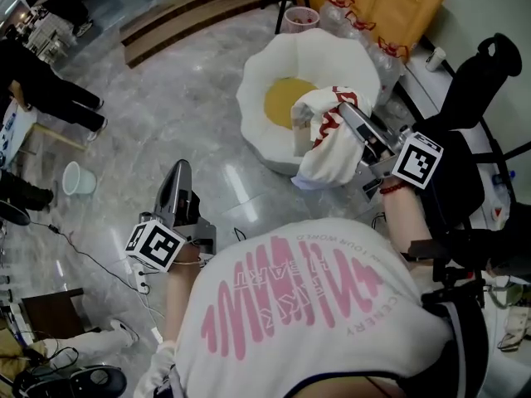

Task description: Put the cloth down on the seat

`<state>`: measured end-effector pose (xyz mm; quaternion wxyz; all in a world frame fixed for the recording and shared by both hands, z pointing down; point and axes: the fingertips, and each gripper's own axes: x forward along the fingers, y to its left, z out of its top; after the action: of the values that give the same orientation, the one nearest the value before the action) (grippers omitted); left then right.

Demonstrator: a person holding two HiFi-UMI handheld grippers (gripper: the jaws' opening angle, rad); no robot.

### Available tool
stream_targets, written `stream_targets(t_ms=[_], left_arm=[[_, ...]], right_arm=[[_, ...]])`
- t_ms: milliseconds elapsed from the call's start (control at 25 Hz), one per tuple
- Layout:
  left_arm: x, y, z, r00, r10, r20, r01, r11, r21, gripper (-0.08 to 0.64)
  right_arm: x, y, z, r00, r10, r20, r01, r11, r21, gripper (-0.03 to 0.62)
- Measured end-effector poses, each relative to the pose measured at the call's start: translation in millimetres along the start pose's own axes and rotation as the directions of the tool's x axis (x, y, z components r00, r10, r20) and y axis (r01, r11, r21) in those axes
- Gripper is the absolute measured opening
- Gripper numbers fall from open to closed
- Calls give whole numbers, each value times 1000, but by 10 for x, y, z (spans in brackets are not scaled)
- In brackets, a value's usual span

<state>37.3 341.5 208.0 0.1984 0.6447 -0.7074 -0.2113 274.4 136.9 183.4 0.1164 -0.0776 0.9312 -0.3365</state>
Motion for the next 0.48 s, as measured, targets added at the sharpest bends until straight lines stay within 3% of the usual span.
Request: stream_targets(t_ms=[240, 480], left_arm=[[19, -67, -27, 1000, -8, -25, 9, 999, 35, 9], [147, -20, -62, 999, -9, -40, 10, 1000, 17, 9]], right_arm=[[-10, -59, -12, 1000, 9, 13, -9, 1000, -7, 43], [51, -115, -51, 1000, 15, -10, -15, 1000, -14, 43]])
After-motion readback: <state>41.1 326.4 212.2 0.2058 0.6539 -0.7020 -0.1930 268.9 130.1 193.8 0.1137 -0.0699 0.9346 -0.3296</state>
